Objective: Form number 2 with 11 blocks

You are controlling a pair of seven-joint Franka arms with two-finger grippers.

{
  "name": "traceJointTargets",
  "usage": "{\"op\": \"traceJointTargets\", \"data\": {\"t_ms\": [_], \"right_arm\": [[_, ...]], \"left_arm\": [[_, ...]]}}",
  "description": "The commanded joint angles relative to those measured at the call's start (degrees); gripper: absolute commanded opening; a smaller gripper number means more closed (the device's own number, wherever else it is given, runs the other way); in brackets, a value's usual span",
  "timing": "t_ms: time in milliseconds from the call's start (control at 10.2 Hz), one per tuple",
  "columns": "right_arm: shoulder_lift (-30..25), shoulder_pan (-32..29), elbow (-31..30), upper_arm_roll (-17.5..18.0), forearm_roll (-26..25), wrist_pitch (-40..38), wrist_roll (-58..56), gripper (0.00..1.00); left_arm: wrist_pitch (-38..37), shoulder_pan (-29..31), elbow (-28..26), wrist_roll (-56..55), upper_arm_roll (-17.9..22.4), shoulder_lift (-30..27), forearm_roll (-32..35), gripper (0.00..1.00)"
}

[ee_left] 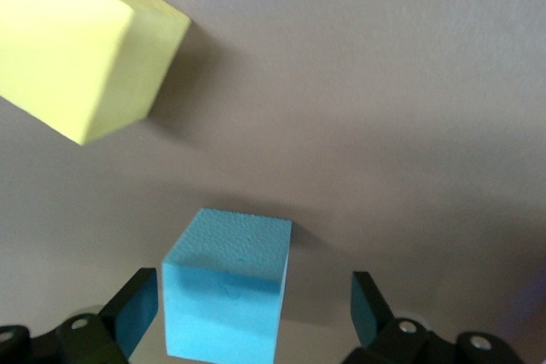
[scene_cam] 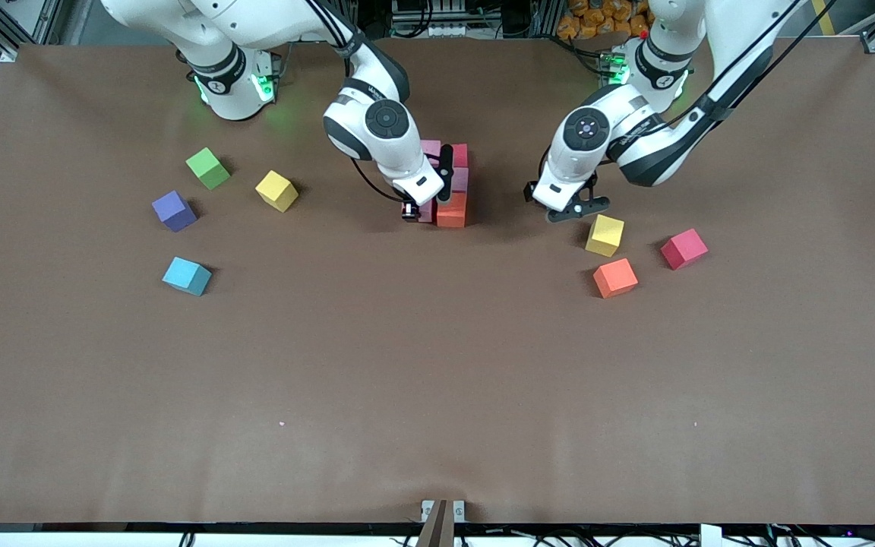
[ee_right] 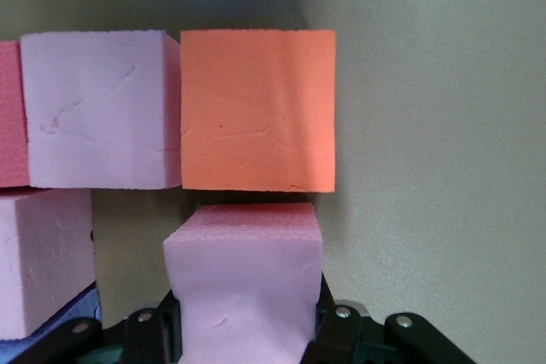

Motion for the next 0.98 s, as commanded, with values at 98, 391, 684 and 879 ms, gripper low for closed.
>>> {"op": "traceJointTargets", "data": {"t_ms": [98, 391, 684, 879], "right_arm": [[0.21, 0.27, 0.07, -0.01, 0.8, 1.21, 0.71, 0.5], [0.56, 0.36, 0.33, -0.01, 0.8, 1.74, 2.82, 0.51], [0.73, 0.53, 0.33, -0.01, 0.8, 1.74, 2.82, 0.51], [0.82, 0.88, 0.33, -0.01, 0.8, 1.74, 2.82, 0.51]], "left_arm": [[-0.17, 3.21, -3.15, -0.27, -3.02, -0.95, 1.26, 1.0], [0.0, 3.38, -4.56, -0.18, -2.76, 0.89, 1.26, 1.0], [1.58, 3.3, -4.47, -0.18, -2.58, 2.04, 1.26, 1.0], [1.93, 2.86, -4.47, -0.18, -2.41, 2.56, 1.35, 1.0]]}}
